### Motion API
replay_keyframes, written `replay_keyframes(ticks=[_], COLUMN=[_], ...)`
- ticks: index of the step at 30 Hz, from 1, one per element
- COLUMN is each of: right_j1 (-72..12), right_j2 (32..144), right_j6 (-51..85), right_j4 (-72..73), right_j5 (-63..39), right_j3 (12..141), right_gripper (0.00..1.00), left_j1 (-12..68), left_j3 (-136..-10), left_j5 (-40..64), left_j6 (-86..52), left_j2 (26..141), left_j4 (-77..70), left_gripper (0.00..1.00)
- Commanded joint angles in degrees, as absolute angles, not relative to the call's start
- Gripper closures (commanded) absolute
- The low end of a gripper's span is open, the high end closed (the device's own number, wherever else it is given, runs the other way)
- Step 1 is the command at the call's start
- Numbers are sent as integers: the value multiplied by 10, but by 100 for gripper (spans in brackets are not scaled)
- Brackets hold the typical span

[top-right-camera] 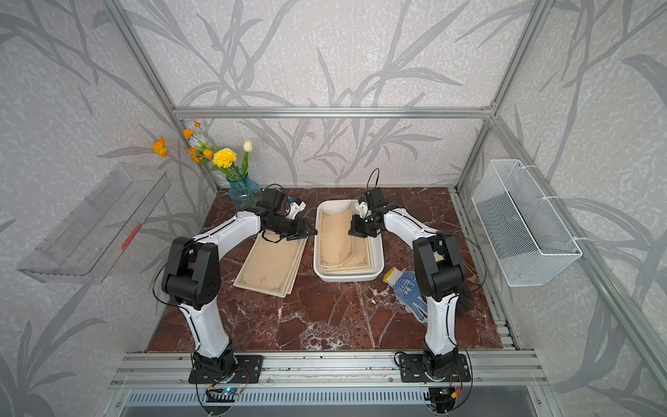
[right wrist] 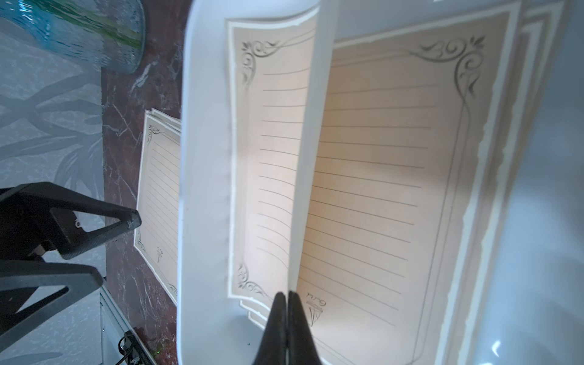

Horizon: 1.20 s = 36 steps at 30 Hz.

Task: Take out the stationery paper from the storage box
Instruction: Pick up the stationery paper from the storage box.

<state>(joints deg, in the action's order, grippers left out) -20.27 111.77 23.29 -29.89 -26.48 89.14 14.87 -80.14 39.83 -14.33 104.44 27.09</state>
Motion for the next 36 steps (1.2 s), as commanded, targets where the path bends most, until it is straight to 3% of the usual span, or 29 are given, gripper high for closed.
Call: replay_keyframes(ticks=[1,13,21,26,36], right_j1=[-213,-317,-351,-356,-356], right_j2=[1066,969,882,795,568], right_j6=[178,-18,-82,-111,-164], right_j4=[-367,-465,-437,-366,-106], right_j5=[-216,35,117,113,-8], right_j3=[926,1009,996,942,722], right_gripper=[100,100,100,100,100], left_j1=[148,146,145,145,146], left_j3=[-780,-705,-658,-601,-458], left_j5=[365,341,327,353,467], left_j6=[-120,-107,-88,-79,-74], left_j2=[989,870,811,762,668], left_j4=[228,140,87,-7,-295], left_gripper=[35,33,33,32,32])
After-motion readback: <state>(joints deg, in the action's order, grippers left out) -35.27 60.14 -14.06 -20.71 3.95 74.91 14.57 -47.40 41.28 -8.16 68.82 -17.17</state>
